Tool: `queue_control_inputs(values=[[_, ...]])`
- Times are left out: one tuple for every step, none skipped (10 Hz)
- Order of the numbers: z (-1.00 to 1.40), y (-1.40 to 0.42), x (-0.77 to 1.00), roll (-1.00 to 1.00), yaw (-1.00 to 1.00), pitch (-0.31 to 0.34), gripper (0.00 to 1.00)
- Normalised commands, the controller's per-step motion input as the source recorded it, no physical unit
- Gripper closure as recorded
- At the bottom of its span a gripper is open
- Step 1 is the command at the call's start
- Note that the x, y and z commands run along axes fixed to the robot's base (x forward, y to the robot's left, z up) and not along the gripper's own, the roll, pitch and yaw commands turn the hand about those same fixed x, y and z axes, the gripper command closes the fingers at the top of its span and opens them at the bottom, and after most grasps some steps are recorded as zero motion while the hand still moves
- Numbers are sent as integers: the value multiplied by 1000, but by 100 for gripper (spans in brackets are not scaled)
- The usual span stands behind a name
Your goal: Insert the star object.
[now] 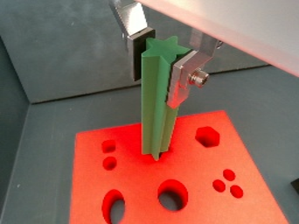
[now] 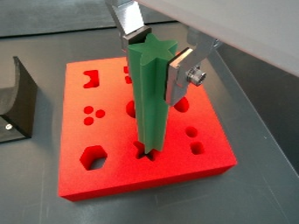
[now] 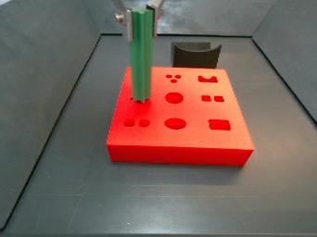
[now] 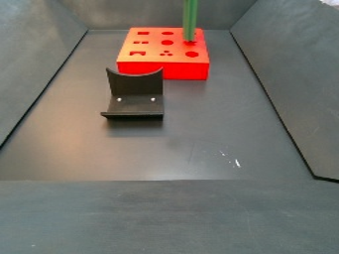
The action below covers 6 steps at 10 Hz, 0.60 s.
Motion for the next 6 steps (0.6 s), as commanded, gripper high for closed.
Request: queue_control_inputs(values=[[-220, 157, 0, 3, 0, 0, 100], [46, 89, -300, -4, -151, 0, 100], [311, 54, -9, 0, -166, 3, 100], [374, 0, -91, 87, -163, 6, 100], [200, 0, -54, 76, -69, 0, 100], [0, -77, 51, 26, 0, 0, 100]])
